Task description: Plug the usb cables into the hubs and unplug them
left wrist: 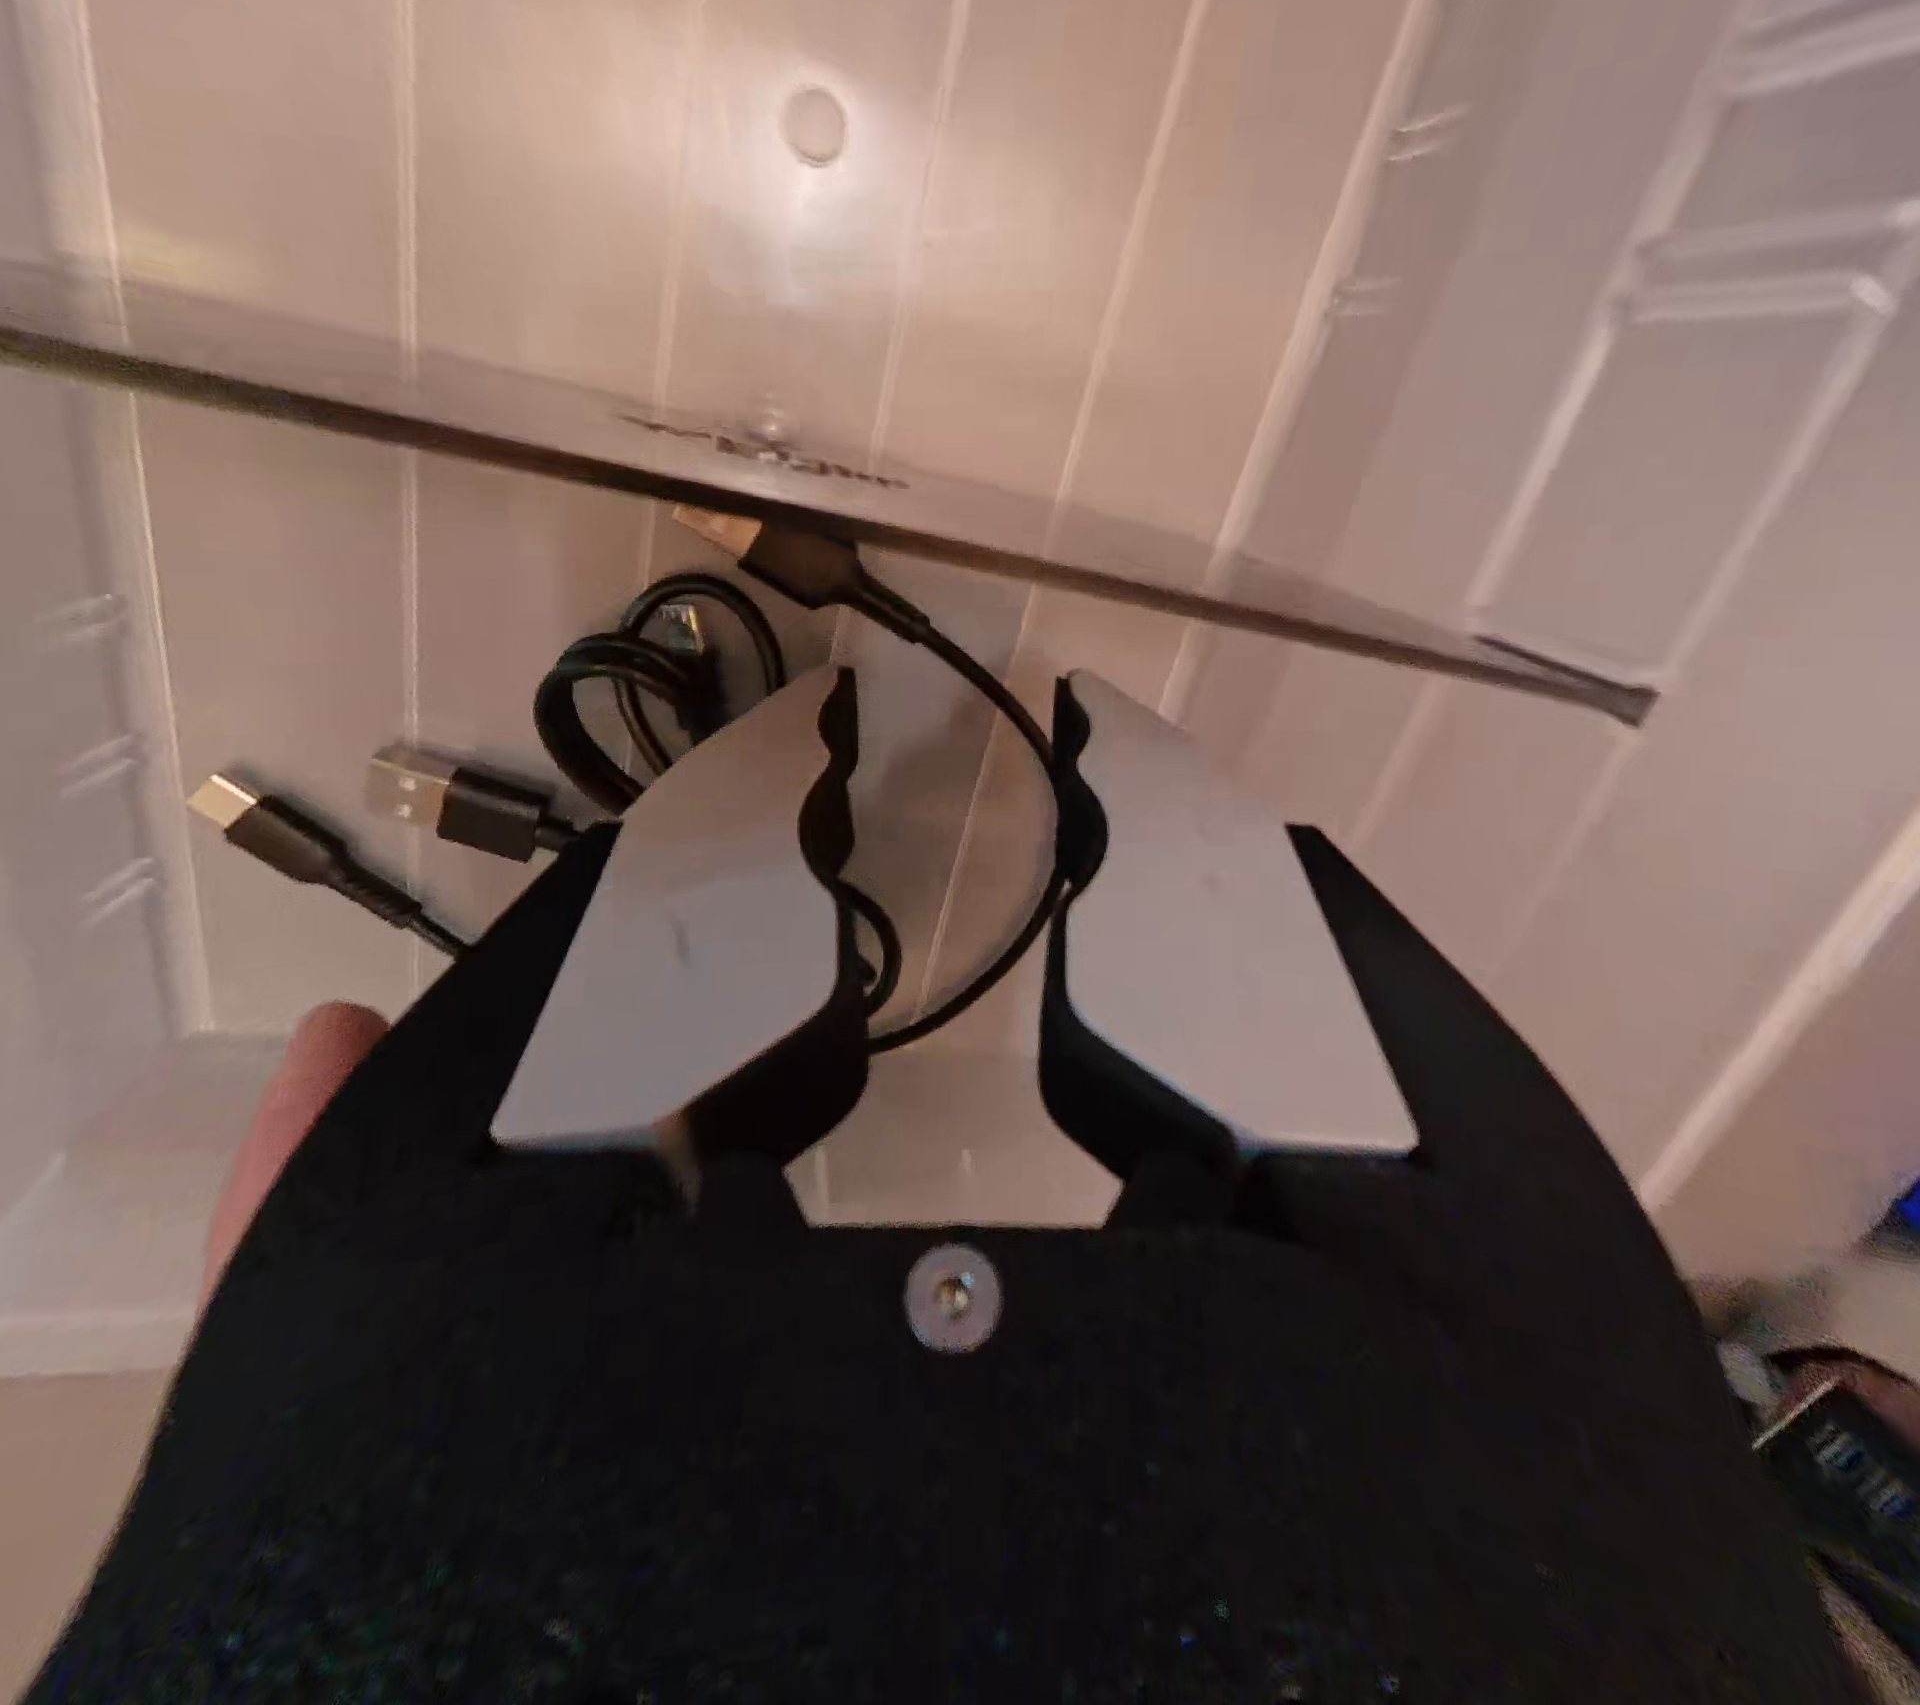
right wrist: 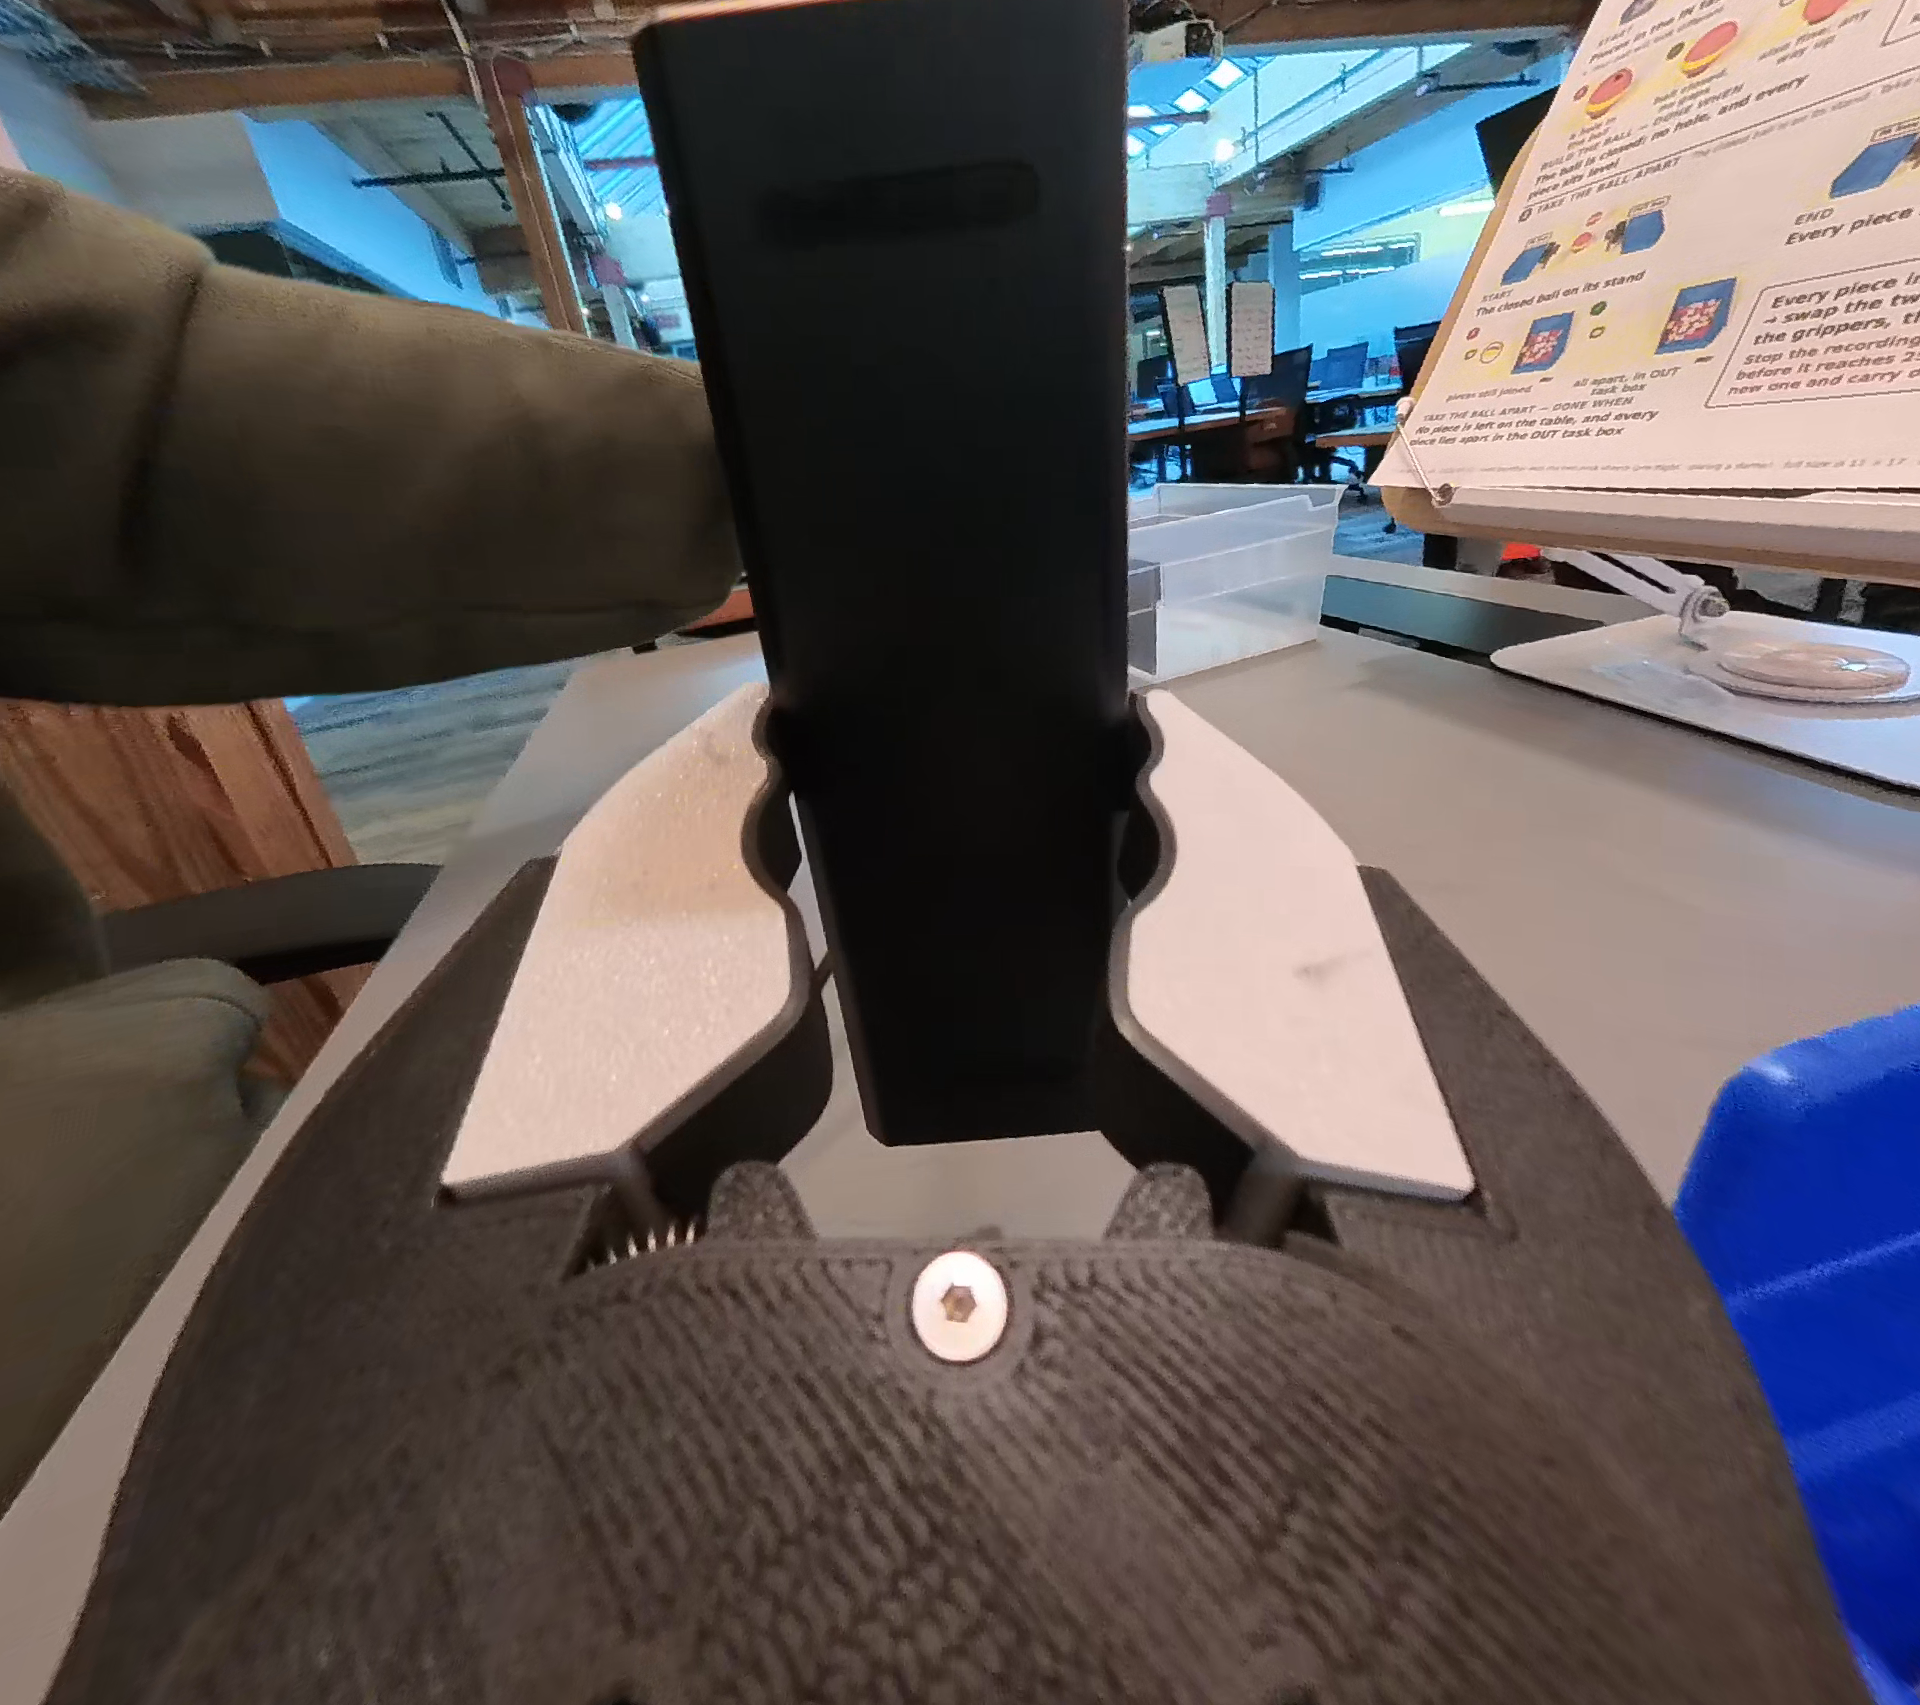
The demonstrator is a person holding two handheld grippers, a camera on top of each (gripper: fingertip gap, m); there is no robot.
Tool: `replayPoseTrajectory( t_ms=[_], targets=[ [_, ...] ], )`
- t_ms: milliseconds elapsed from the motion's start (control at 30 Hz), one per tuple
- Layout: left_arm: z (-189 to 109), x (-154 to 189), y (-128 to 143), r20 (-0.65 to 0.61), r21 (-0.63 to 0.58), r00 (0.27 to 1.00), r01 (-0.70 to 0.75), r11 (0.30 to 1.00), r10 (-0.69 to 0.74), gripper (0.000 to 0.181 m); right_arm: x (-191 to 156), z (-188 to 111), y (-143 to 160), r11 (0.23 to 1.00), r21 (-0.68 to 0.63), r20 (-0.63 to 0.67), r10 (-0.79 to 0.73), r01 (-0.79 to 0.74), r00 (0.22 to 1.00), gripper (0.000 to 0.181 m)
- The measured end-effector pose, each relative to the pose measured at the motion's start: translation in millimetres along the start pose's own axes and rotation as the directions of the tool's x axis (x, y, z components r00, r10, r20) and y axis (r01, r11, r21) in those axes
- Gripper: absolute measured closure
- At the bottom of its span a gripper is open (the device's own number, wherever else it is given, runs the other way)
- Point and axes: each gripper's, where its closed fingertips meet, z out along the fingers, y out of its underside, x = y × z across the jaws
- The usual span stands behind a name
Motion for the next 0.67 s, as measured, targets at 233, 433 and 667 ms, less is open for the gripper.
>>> replayPoseTrajectory(
  t_ms=[233, 433, 667],
  targets=[
    [8, -13, -14, 0.102, 0.099, 0.992, 0.063, 0.993, -0.073, 0.169, -2, -3, -2, 1.0, 0.021, 0.021, 0.017, -0.017, 1.0, 0.12],
    [1, -12, -5, 0.033, 0.125, 0.986, -0.166, 0.978, 0.163, 0.172, -3, -3, -3, 0.999, 0.026, 0.027, 0.018, -0.019, 0.999, 0.12],
    [-90, 16, -8, 0.021, 0.391, 0.82, -0.533, 0.75, 0.572, 0.178, -4, -4, -2, 0.999, 0.022, 0.035, 0.027, -0.028, 0.999, 0.12]
  ],
)
